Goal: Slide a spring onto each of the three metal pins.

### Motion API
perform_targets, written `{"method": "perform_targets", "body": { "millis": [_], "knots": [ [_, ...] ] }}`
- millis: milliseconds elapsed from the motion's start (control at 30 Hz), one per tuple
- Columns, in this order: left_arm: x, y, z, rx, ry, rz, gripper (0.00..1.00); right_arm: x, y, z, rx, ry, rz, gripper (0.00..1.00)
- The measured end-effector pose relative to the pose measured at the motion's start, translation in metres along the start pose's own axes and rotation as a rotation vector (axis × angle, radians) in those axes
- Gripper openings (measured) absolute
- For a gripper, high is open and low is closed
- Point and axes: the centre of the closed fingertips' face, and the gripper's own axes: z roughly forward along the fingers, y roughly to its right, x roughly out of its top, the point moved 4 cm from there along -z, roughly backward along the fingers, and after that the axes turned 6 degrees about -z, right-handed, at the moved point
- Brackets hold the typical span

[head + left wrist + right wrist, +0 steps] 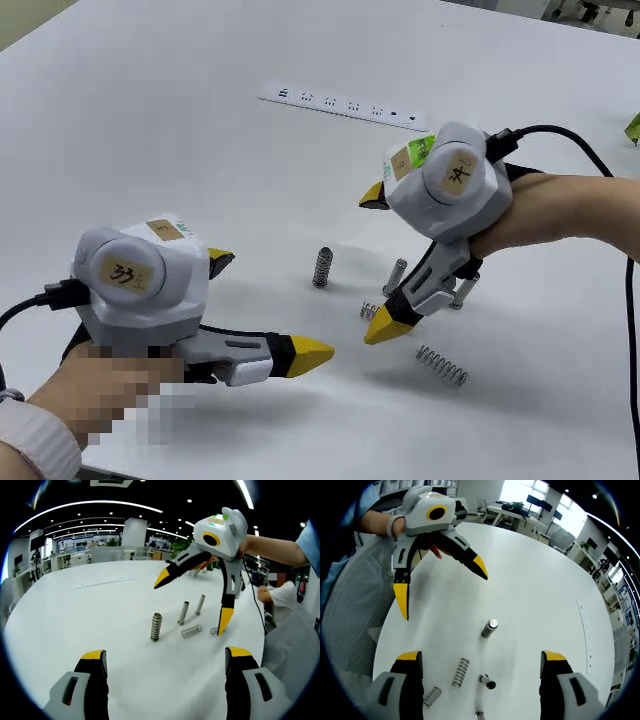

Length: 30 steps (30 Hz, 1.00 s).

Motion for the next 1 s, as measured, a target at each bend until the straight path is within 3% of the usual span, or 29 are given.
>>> {"method": "perform_targets", "body": {
  "millis": [333, 567, 767, 1000],
  "knots": [
    [0.003, 0.0, 0.001, -0.014, -0.015, 0.041, 1.0, -0.03, -0.011, -0.029, -0.106, 0.063, 0.14, 0.99],
    [0.005, -0.001, -0.001, -0.022, -0.025, 0.063, 0.99, -0.053, -0.027, -0.044, -0.172, 0.101, 0.245, 0.99],
    [0.003, -0.001, -0.002, -0.034, -0.048, 0.081, 0.99, -0.065, -0.053, -0.055, -0.235, 0.124, 0.321, 0.99],
    [0.003, -0.003, -0.004, -0.035, -0.06, 0.094, 0.99, -0.085, -0.083, -0.061, -0.26, 0.138, 0.412, 0.99]
  ]
}}
